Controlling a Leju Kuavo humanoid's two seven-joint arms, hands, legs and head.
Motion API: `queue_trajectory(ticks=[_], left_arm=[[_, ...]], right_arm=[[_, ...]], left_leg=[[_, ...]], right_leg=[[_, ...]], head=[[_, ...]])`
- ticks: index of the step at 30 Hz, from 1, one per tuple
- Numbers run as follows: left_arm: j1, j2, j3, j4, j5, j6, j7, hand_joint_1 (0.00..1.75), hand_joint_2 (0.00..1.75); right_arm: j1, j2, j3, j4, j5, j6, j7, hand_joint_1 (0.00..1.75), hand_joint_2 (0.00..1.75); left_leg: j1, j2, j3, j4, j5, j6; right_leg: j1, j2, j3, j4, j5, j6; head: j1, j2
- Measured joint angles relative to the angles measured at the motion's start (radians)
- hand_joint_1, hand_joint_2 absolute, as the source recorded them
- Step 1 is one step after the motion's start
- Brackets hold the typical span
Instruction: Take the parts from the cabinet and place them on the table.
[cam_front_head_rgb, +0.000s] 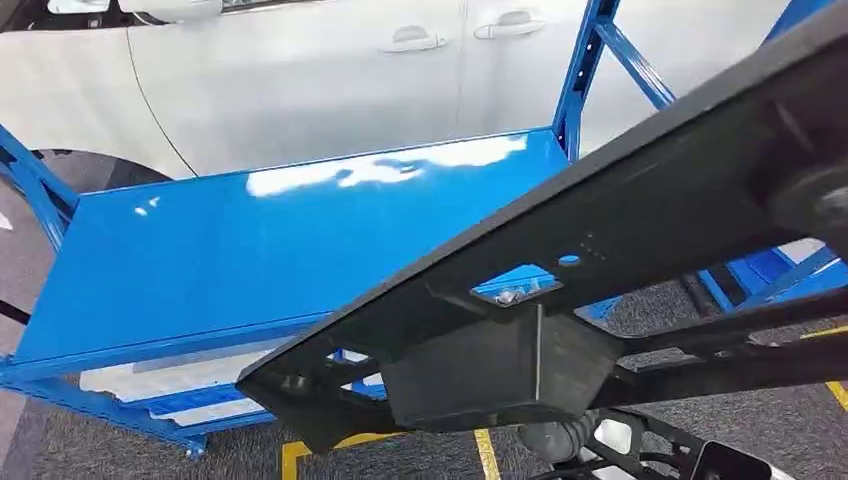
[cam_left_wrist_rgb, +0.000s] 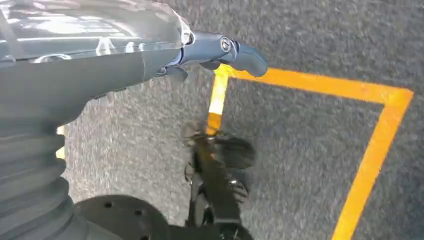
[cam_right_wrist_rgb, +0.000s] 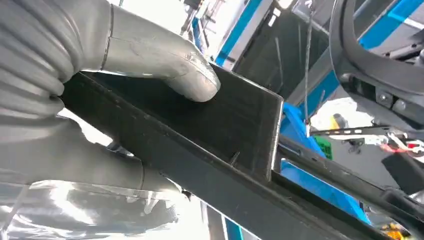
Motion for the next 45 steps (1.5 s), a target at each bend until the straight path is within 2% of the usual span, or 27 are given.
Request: queue_trajectory(ticks=[2,3,4,5,8,9,11,13,14,15,17,18,19,20,23,24,25,27,29,31,33,35,39,41,43,44,45], left_arm=[[-0.002,0.003,0.0,0.0,0.0,0.0,0.0,0.0,1.75],[-0.004,0.004,0.0,0.0,0.0,0.0,0.0,0.0,1.75],[-0.007,0.008,0.0,-0.001,0.0,0.001,0.0,0.0,1.75],[-0.008,0.008,0.0,-0.001,-0.001,0.001,0.001,0.0,1.75],[-0.006,0.008,0.0,-0.001,0.0,0.008,0.006,0.0,1.75],[-0.006,0.008,0.0,-0.001,0.0,0.008,0.009,0.0,1.75],[-0.008,0.008,0.0,-0.001,0.0,0.009,0.017,0.0,1.75],[-0.006,0.008,0.0,-0.001,0.0,0.011,0.027,0.0,1.75],[-0.007,0.008,0.0,-0.001,0.0,0.013,0.032,0.0,1.75],[-0.006,0.008,0.0,-0.001,0.0,0.013,0.034,0.0,1.75],[-0.005,0.008,0.0,-0.001,0.0,0.016,0.035,0.0,1.75],[-0.005,0.008,0.0,-0.001,0.0,0.016,0.034,0.0,1.75],[-0.006,0.008,0.0,-0.001,0.0,0.016,0.034,0.0,1.75],[-0.006,0.008,0.0,-0.001,0.0,0.015,0.033,0.0,1.75],[-0.005,0.008,0.0,-0.001,0.0,0.015,0.032,0.0,1.75],[-0.004,0.009,0.0,-0.001,0.0,0.016,0.032,0.0,1.75],[-0.003,0.009,0.0,-0.001,0.0,0.016,0.031,0.0,1.75],[-0.002,0.009,0.0,-0.001,0.0,0.016,0.028,0.0,1.75],[-0.002,0.009,0.0,-0.001,0.0,0.015,0.023,0.0,1.75],[-0.002,0.009,0.0,-0.001,0.0,0.013,0.021,0.0,1.75],[-0.003,0.01,0.0,-0.001,0.0,0.012,0.018,0.0,1.75],[-0.008,0.01,0.0,-0.001,0.0,0.01,0.018,0.0,1.75],[-0.006,0.01,0.0,-0.001,0.0,0.01,0.021,0.0,1.75],[-0.009,0.01,0.0,-0.001,0.0,0.01,0.023,0.0,1.75],[-0.009,0.01,0.0,-0.001,0.0,0.01,0.023,0.0,1.75],[-0.009,0.01,0.0,-0.001,0.0,0.01,0.023,0.0,1.75],[-0.009,0.01,0.0,-0.001,0.0,0.01,0.023,0.0,1.75]], right_arm=[[-0.001,-0.002,0.0,0.001,-0.015,-0.003,0.0,1.75,1.75],[-0.002,-0.003,0.0,0.001,-0.017,-0.001,0.0,1.75,1.75],[-0.003,-0.004,0.0,0.002,-0.019,0.005,0.0,1.75,1.75],[-0.004,-0.006,0.0,0.004,-0.022,0.015,0.0,1.75,1.75],[-0.018,-0.007,0.0,0.015,-0.026,0.034,0.0,1.75,1.75],[-0.021,-0.009,0.0,0.021,-0.027,0.035,0.0,1.75,1.75],[-0.031,-0.014,0.0,0.033,-0.03,0.036,0.0,1.75,1.75],[-0.036,-0.021,0.0,0.042,-0.034,0.035,0.0,1.75,1.75],[-0.036,-0.026,0.0,0.047,-0.038,0.035,0.0,1.75,1.75],[-0.037,-0.029,0.0,0.05,-0.042,0.036,0.0,1.75,1.75],[-0.042,-0.036,-0.001,0.057,-0.049,0.037,0.0,1.75,1.75],[-0.046,-0.039,-0.002,0.06,-0.051,0.04,0.0,1.75,1.75],[-0.052,-0.04,-0.004,0.062,-0.053,0.043,0.0,1.75,1.75],[-0.054,-0.041,-0.006,0.063,-0.053,0.048,0.0,1.75,1.75],[-0.053,-0.043,-0.012,0.064,-0.059,0.06,0.0,1.75,1.75],[-0.054,-0.044,-0.014,0.067,-0.06,0.069,0.0,1.75,1.75],[-0.054,-0.044,-0.015,0.069,-0.06,0.075,0.0,1.75,1.75],[-0.053,-0.044,-0.018,0.072,-0.06,0.086,0.0,1.75,1.75],[-0.052,-0.044,-0.025,0.075,-0.055,0.096,0.0,1.75,1.75],[-0.049,-0.044,-0.03,0.077,-0.05,0.102,0.0,1.75,1.75],[-0.048,-0.044,-0.033,0.077,-0.046,0.106,0.0,1.75,1.75],[-0.048,-0.043,-0.036,0.076,-0.044,0.106,0.0,1.75,1.75],[-0.045,-0.04,-0.048,0.076,-0.044,0.11,0.0,1.75,1.75],[-0.044,-0.04,-0.056,0.075,-0.045,0.118,0.0,1.75,1.75],[-0.042,-0.04,-0.06,0.075,-0.045,0.122,0.0,1.75,1.75],[-0.041,-0.04,-0.063,0.075,-0.045,0.123,0.0,1.75,1.75],[-0.04,-0.04,-0.065,0.075,-0.046,0.126,0.0,1.75,1.75]], left_leg=[[-0.001,0.0,0.099,-0.125,0.07,0.011],[-0.005,-0.001,0.176,-0.23,0.078,0.022],[-0.011,0.0,0.24,-0.326,0.039,0.033],[-0.012,0.0,0.247,-0.343,0.042,0.034],[-0.02,-0.001,0.226,-0.354,0.069,0.055],[-0.008,0.006,0.221,-0.367,0.09,0.06],[-0.01,0.008,0.192,-0.372,0.118,0.072],[-0.011,0.008,0.159,-0.369,0.143,0.072],[-0.011,0.008,0.14,-0.365,0.155,0.07],[-0.01,0.009,0.12,-0.36,0.166,0.068],[-0.008,0.008,0.083,-0.345,0.182,0.062],[-0.007,0.008,0.068,-0.334,0.187,0.058],[-0.008,0.008,0.054,-0.323,0.192,0.052],[-0.011,0.007,0.045,-0.315,0.197,0.047],[-0.01,0.006,0.043,-0.321,0.224,0.028],[-0.006,0.005,0.037,-0.318,0.22,0.022],[-0.003,0.004,0.025,-0.296,0.181,0.017],[-0.001,0.004,-0.018,-0.159,0.057,0.006],[-0.001,0.004,-0.049,-0.016,-0.002,0.0],[-0.001,0.004,-0.008,-0.022,0.044,0.001],[-0.001,0.004,0.113,-0.186,0.104,0.007],[-0.008,0.0,0.213,-0.34,0.072,0.019],[-0.004,-0.001,0.183,-0.352,0.099,0.049],[-0.003,0.006,0.169,-0.353,0.119,0.066],[-0.008,0.007,0.143,-0.35,0.139,0.072],[-0.01,0.007,0.128,-0.347,0.148,0.073],[-0.011,0.008,0.114,-0.343,0.156,0.072]], right_leg=[[0.004,0.0,-0.026,0.002,0.021,0.002],[0.006,0.001,-0.037,0.003,0.032,0.004],[0.01,0.001,-0.043,0.004,0.039,0.01],[0.007,-0.002,-0.041,0.001,0.049,0.016],[0.001,-0.003,-0.042,-0.012,0.08,0.035],[0.0,-0.001,-0.047,-0.007,0.068,0.041],[-0.003,0.003,-0.078,0.081,-0.057,0.051],[-0.007,0.003,-0.111,0.232,-0.157,0.06],[-0.009,0.003,-0.116,0.289,-0.163,0.063],[-0.011,0.003,-0.103,0.304,-0.137,0.067],[-0.016,0.003,-0.019,0.216,-0.062,0.07],[-0.017,0.002,0.044,0.131,-0.049,0.07],[-0.018,0.003,0.104,0.038,-0.087,0.067],[-0.009,0.006,0.133,-0.02,-0.112,0.055],[-0.003,0.006,0.114,-0.007,-0.093,0.031],[-0.012,0.003,0.108,-0.015,-0.078,0.019],[-0.011,0.001,0.099,-0.014,-0.068,0.013],[-0.01,0.0,0.073,-0.014,-0.047,0.005],[-0.008,0.0,0.045,-0.012,-0.026,0.006],[-0.007,0.0,0.017,-0.008,-0.007,0.009],[-0.007,0.002,-0.005,-0.004,0.009,0.015],[-0.002,0.002,-0.017,-0.002,0.022,0.026],[0.0,0.002,-0.025,-0.011,0.053,0.052],[-0.004,0.004,-0.051,0.049,-0.034,0.058],[-0.005,0.004,-0.097,0.205,-0.143,0.061],[-0.005,0.004,-0.113,0.279,-0.172,0.063],[-0.005,0.004,-0.109,0.308,-0.167,0.063]], head=[[0.0,0.0],[0.0,0.0],[0.0,0.0],[0.0,0.0],[0.0,0.0],[0.0,0.0],[0.0,0.0],[0.0,0.0],[0.0,0.0],[0.0,0.0],[0.0,0.0],[0.0,0.0],[0.0,0.0],[0.0,0.0],[0.0,0.0],[0.0,0.0],[0.0,0.0],[0.0,0.0],[0.0,0.0],[0.0,0.0],[0.0,0.0],[0.0,0.0],[0.0,0.0],[0.0,0.0],[0.0,0.0],[0.0,0.0],[0.0,0.0]])
